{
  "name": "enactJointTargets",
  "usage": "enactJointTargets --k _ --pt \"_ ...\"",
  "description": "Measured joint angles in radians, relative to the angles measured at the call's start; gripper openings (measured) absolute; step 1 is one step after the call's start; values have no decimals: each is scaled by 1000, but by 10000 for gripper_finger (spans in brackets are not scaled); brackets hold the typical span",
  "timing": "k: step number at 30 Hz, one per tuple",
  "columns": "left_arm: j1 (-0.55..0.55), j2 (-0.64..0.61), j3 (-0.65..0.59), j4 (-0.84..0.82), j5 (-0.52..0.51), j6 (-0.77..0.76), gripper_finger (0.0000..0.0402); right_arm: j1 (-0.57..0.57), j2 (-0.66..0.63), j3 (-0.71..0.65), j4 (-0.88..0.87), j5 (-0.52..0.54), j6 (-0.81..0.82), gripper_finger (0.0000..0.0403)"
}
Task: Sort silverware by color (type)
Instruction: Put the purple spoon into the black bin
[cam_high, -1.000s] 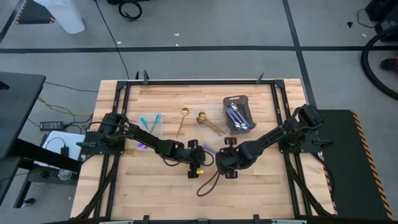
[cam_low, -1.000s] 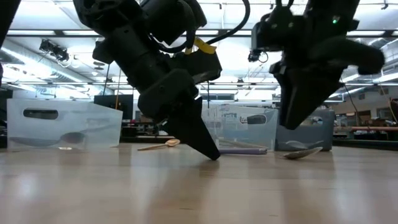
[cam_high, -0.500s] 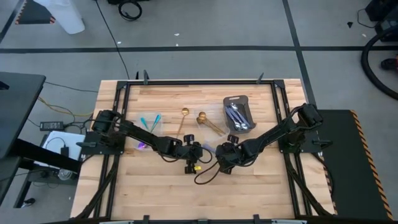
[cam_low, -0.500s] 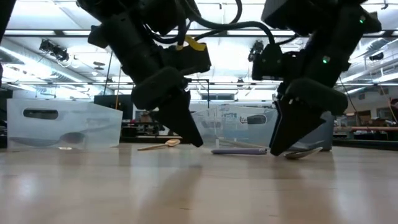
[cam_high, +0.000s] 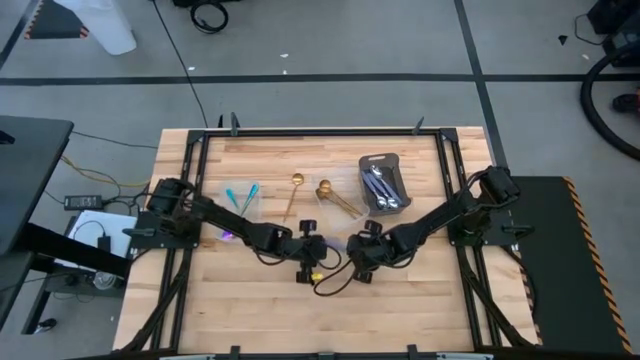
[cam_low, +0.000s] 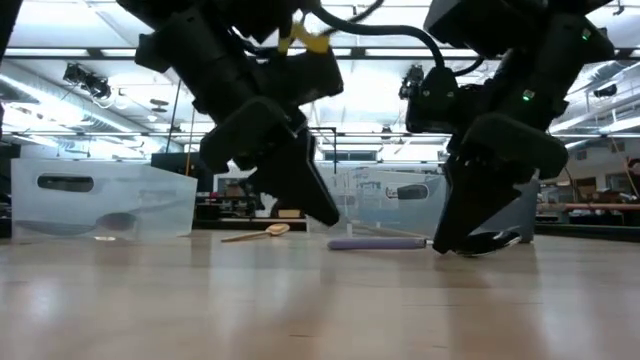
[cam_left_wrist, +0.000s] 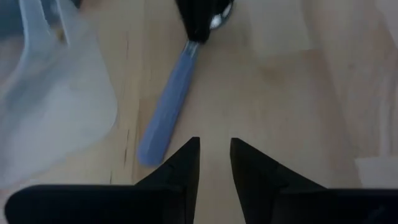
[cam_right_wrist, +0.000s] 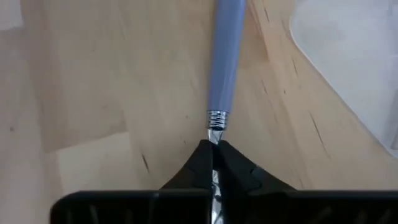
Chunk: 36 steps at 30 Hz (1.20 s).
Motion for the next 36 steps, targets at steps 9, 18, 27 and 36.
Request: enactJointTargets --k 9,18,27,36 --pt "-35 0 0 68 -82 148 146 -14 0 58 -32 -85 1 20" --pt "-38 0 0 63 -108 216 242 -28 -2 98 -34 -97 -19 11" --pt "-27 0 1 94 -141 237 224 -28 -2 100 4 -136 -61 11" --pt "34 0 1 43 36 139 129 -28 -2 100 8 -132 -86 11"
